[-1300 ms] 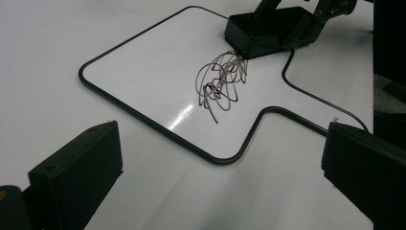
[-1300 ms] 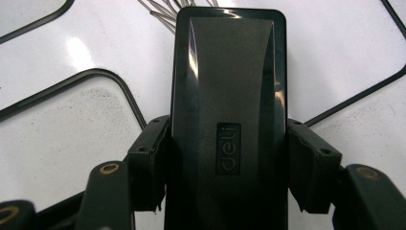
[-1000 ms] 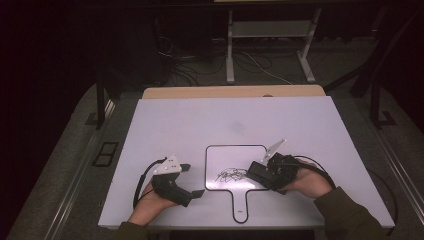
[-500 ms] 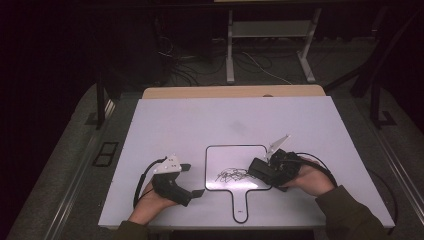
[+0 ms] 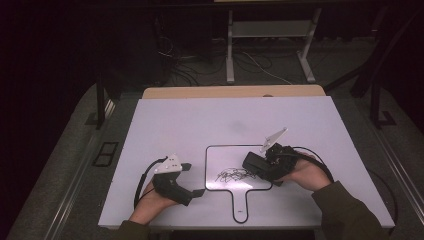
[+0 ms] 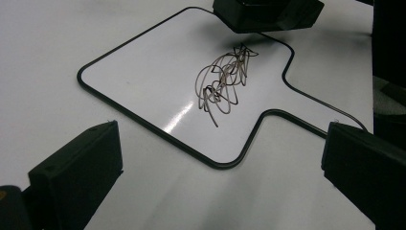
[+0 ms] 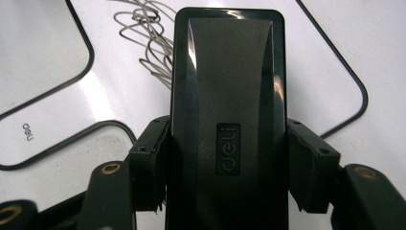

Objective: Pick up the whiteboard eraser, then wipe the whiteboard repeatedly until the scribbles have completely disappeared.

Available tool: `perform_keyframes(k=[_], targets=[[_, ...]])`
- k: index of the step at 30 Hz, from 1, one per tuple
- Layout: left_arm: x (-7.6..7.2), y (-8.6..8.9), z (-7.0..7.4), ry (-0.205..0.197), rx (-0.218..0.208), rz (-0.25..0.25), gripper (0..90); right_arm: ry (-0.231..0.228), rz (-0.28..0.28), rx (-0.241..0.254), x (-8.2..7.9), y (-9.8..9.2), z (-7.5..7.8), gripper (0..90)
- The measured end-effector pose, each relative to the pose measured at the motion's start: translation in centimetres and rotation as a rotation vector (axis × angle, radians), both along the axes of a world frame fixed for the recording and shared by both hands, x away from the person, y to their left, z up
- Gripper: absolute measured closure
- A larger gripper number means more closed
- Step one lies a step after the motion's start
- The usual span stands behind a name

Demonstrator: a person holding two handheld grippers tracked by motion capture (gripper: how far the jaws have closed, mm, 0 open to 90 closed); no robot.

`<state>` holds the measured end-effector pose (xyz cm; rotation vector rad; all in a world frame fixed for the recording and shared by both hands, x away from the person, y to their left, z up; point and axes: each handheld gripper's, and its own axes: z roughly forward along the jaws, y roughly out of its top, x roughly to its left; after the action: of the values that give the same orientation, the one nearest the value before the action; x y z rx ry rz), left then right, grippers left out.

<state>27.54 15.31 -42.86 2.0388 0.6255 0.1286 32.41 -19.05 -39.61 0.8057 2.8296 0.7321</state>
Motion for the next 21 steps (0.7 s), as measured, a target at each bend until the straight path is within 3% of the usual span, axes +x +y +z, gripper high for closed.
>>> perform_keyframes(k=[21], targets=[[0.0,0.0,0.0,-0.001,0.001,-0.007,0.0,-0.024,0.037,0.032,1.5,2.8,0.5,38.3]])
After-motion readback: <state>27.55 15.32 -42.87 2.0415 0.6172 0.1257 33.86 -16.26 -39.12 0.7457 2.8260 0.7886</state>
